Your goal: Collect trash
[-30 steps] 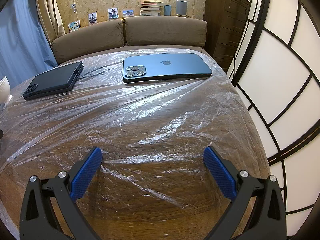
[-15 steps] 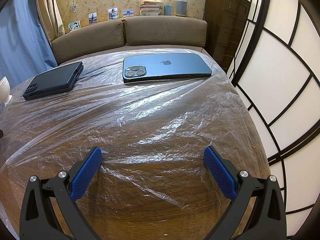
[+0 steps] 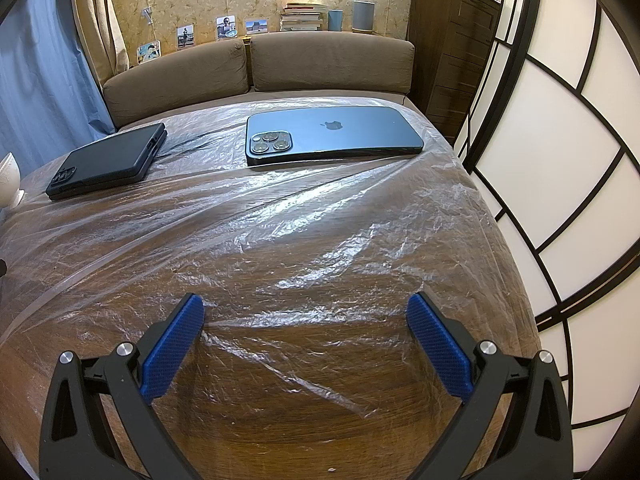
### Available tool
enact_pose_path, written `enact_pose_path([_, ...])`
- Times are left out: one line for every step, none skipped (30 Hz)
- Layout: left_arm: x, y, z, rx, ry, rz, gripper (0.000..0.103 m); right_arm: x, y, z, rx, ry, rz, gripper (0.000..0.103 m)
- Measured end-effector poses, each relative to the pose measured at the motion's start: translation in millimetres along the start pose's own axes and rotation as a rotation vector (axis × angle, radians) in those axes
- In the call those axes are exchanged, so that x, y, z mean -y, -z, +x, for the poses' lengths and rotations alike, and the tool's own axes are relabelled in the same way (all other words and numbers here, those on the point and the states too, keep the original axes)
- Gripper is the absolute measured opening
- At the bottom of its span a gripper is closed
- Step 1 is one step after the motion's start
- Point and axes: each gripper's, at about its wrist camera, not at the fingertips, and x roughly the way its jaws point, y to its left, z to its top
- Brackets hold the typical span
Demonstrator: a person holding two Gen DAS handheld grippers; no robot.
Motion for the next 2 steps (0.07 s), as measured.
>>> enact_pose_path([0.0,-0.1,0.0,0.0,0.0,0.0,0.102,0.3,0.1,-0.1,0.0,0.0,0.0,0.099])
enact_pose_path([0.2,-0.3,0.0,0.0,0.0,0.0,0.102,0.2,0.0,0.1,0.0,0.0,0.0,0.099])
